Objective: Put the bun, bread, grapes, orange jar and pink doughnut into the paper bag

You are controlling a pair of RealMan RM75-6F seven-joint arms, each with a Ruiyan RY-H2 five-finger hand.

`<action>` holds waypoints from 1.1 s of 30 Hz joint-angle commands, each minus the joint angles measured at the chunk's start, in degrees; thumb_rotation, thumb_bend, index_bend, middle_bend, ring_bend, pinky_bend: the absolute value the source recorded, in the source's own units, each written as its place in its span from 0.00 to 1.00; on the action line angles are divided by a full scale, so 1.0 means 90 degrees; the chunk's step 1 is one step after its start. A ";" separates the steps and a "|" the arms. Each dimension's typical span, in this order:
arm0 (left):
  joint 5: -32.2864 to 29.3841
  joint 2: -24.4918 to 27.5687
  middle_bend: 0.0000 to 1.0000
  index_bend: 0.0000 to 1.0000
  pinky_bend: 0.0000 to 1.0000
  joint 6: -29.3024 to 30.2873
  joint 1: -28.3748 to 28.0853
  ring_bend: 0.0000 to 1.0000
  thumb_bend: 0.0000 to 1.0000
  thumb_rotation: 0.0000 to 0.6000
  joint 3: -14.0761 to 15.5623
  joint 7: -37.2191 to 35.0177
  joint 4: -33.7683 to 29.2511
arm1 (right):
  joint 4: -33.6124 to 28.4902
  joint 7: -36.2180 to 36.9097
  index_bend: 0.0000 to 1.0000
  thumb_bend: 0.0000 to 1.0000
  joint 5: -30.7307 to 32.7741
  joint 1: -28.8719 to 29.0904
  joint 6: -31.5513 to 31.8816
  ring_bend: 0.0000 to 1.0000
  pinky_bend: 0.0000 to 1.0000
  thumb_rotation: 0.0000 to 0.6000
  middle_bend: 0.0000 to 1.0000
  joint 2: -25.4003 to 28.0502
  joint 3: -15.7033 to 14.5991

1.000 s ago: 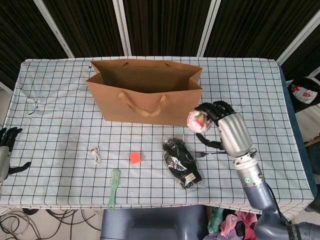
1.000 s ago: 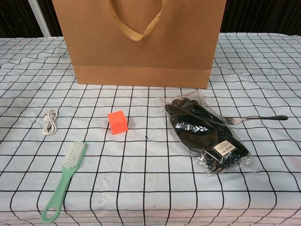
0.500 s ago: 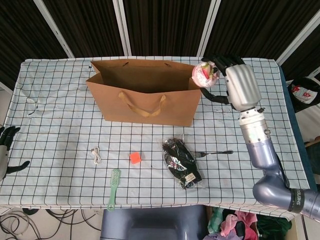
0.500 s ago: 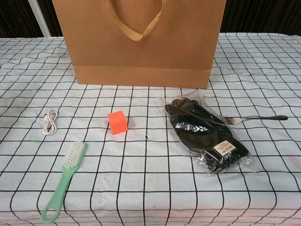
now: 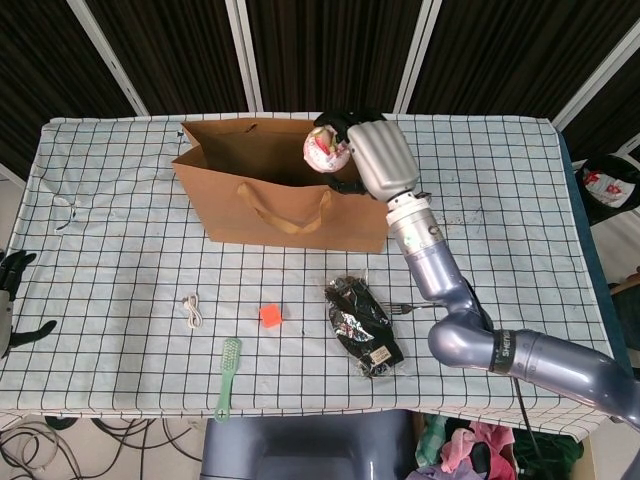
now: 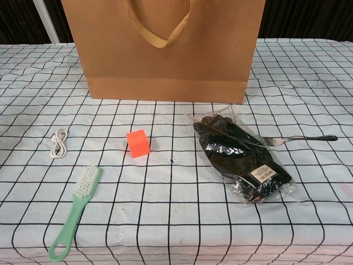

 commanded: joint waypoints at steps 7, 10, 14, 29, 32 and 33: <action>0.0148 -0.0146 0.09 0.12 0.03 0.0249 0.0041 0.00 0.05 1.00 -0.0024 0.0040 0.0120 | 0.0343 -0.0548 0.09 0.11 0.0958 0.0291 -0.0496 0.11 0.19 1.00 0.00 -0.0055 -0.0343; 0.0196 -0.0165 0.09 0.12 0.03 0.0315 0.0058 0.00 0.05 1.00 -0.0030 0.0006 0.0150 | 0.0212 -0.0630 0.08 0.10 0.1098 0.0267 -0.0372 0.11 0.19 1.00 0.00 0.0085 -0.0335; 0.0150 -0.0189 0.09 0.12 0.03 0.0377 0.0079 0.00 0.05 1.00 -0.0078 -0.0010 0.0192 | -0.0120 -0.0579 0.08 0.10 0.0974 0.0069 0.0079 0.11 0.19 1.00 0.00 0.0383 -0.0242; -0.0002 -0.0090 0.09 0.12 0.03 0.0341 0.0142 0.00 0.05 1.00 -0.0113 -0.0078 0.0025 | -0.2419 0.0084 0.08 0.13 -0.0521 -0.2661 0.1950 0.17 0.19 1.00 0.09 0.2453 -0.1264; 0.0012 -0.0007 0.10 0.12 0.03 0.0265 0.0155 0.00 0.05 1.00 -0.0063 -0.0127 -0.0064 | -0.2478 0.0371 0.08 0.13 -0.1513 -0.3550 0.2542 0.17 0.19 1.00 0.10 0.2433 -0.2121; 0.0046 0.0007 0.10 0.12 0.03 0.0256 0.0152 0.00 0.05 1.00 -0.0043 -0.0110 -0.0066 | -0.2424 0.0403 0.08 0.13 -0.1690 -0.3726 0.2660 0.17 0.19 1.00 0.10 0.2378 -0.2317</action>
